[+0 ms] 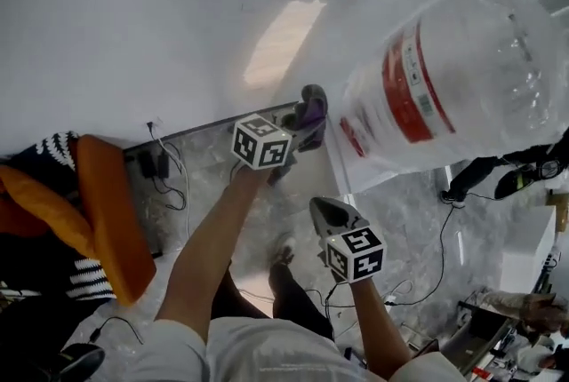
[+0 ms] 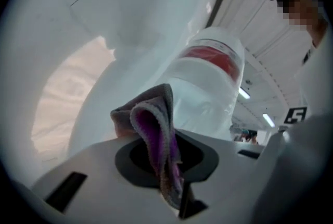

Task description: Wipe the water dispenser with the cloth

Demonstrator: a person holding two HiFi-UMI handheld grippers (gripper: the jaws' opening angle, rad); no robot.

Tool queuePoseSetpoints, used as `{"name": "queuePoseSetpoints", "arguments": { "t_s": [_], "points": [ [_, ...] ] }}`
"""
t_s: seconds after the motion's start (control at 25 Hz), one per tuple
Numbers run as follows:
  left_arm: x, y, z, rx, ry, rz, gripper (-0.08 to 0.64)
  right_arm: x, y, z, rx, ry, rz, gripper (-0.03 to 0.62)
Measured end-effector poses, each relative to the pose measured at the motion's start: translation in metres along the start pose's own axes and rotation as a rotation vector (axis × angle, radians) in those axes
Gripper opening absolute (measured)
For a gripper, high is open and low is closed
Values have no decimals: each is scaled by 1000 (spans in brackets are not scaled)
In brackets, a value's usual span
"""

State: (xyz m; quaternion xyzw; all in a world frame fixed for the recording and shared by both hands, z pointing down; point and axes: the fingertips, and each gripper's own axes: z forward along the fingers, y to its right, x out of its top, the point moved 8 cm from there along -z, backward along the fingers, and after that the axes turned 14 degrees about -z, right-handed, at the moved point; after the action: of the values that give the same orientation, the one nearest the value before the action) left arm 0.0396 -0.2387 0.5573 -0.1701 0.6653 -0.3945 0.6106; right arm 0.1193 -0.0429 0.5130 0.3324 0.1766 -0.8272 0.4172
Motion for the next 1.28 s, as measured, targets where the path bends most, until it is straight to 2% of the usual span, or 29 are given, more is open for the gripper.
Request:
{"name": "queuePoseSetpoints", "arguments": {
  "t_s": [0.32,0.56,0.72,0.92,1.28],
  "points": [
    [46,108,-65,259,13,353,63,96,25,-75,-159,281,-102,15],
    [83,182,-134,383,104,526,63,158,26,-119,-220,454,-218,15],
    [100,225,-174,444,207,632,63,188,21,-142,-240,526,-306,15],
    [118,259,-215,510,283,693,63,215,7,-165,-237,595,-403,15],
    [126,300,-242,536,310,803,63,223,-1,-190,-263,636,-430,15]
  ]
}}
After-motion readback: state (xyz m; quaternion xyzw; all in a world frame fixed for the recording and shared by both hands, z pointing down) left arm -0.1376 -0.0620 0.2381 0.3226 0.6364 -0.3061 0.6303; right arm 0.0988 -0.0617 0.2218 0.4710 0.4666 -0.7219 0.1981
